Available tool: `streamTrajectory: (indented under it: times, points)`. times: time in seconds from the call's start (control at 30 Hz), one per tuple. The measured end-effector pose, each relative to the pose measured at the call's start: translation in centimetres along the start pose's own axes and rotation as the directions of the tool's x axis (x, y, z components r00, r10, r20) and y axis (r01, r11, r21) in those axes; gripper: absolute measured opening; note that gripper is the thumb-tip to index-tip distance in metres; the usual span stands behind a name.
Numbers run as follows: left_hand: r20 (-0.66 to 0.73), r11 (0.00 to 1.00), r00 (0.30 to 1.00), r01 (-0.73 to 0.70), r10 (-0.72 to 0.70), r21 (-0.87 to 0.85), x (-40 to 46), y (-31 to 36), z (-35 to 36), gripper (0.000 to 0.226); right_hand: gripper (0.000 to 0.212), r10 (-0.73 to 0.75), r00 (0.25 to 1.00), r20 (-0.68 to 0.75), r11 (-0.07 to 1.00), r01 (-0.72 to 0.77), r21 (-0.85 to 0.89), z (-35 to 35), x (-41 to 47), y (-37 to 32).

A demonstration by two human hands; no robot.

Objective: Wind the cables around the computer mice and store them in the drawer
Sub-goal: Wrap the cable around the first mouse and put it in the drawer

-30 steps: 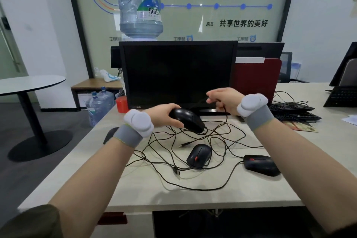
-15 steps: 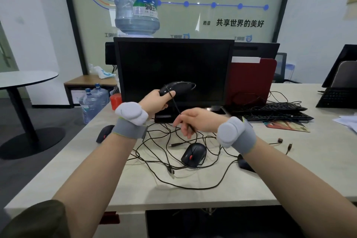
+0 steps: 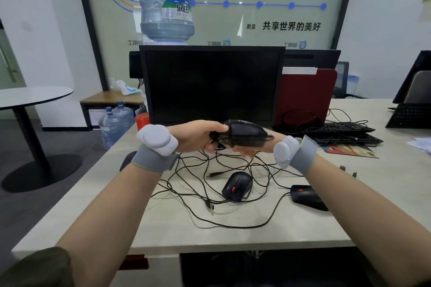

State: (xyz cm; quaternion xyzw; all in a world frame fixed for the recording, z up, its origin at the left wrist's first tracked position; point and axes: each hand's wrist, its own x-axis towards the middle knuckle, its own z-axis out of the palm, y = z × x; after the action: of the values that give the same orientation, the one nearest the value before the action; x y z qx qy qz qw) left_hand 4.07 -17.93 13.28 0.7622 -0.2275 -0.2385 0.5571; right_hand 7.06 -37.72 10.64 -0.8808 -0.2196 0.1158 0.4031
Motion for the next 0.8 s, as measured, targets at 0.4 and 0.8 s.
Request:
streamTrajectory:
  times: [0.4, 0.8]
  points:
    - [-0.395, 0.644, 0.912, 0.237, 0.111, 0.727, 3.0, -1.4, 1.5, 0.053, 0.021, -0.055, 0.961, -0.271, 0.932, -0.048, -0.358, -1.7, 1.1, -3.5]
    - [-0.638, 0.776, 0.698, 0.188, 0.326, 0.603, 4.0, -1.9, 0.6, 0.065, 0.027, -0.005, 0.925, -0.381, 0.953, 0.120, 0.278, -0.6, 1.1, -4.7]
